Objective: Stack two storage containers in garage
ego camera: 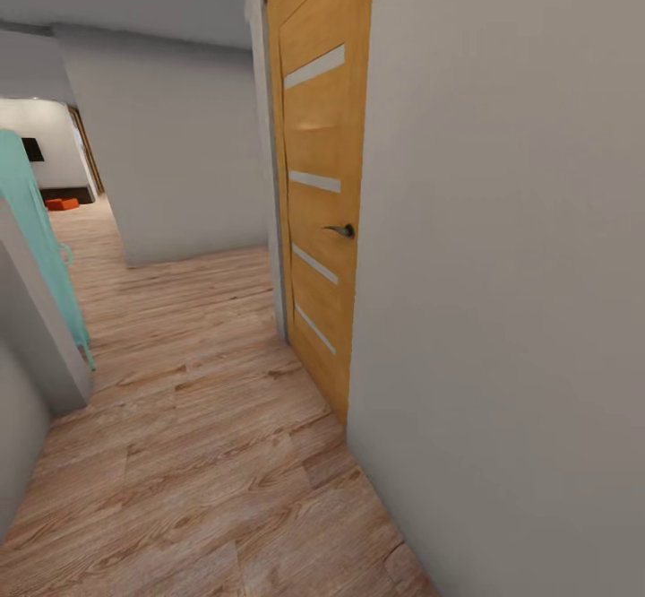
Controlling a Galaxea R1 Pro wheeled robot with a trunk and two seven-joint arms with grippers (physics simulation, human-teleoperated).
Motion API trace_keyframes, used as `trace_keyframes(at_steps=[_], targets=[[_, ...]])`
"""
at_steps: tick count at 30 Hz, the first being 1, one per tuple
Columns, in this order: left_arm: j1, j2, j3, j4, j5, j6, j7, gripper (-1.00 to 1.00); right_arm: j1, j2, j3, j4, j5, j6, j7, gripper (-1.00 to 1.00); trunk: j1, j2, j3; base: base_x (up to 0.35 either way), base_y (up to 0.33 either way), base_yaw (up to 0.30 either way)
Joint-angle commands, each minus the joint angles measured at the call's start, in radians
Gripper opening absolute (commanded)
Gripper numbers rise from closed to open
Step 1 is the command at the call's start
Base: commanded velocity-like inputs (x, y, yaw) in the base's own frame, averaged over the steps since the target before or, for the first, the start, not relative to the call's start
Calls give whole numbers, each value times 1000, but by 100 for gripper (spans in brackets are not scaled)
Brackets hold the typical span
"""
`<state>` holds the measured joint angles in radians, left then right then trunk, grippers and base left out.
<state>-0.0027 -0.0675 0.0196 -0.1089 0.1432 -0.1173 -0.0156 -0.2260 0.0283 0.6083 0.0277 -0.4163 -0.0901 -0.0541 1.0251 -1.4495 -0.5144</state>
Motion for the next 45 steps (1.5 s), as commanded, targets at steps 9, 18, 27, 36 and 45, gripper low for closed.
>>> trace_keyframes(at_steps=[9, 18, 27, 36, 45], targets=[[0, 2, 0, 1, 8, -1, -3, 100, -1, 1, 8, 3, -9, -5, -1, 100, 0, 0, -1, 227, 0, 2], [0, 2, 0, 1, 9, -1, -2, 100, -1, 1, 9, 3, -9, -5, -1, 100, 0, 0, -1, 335, 0, 0], [0, 2, 0, 0, 9, -1, -1, 100, -1, 2, 10, 3, -8, -5, 0, 100, 0, 0, -1, 337, 0, 0], [0, 2, 2, 0, 9, -1, -1, 100, -1, 6, 10, 3, 1, -9, 0, 100, 0, 0, -5, 215, 0, 65], [0, 2, 3, 0, 9, -1, -1, 100, -1, 4, 10, 3, 1, -9, 0, 100, 0, 0, -11, 12, 0, 223]])
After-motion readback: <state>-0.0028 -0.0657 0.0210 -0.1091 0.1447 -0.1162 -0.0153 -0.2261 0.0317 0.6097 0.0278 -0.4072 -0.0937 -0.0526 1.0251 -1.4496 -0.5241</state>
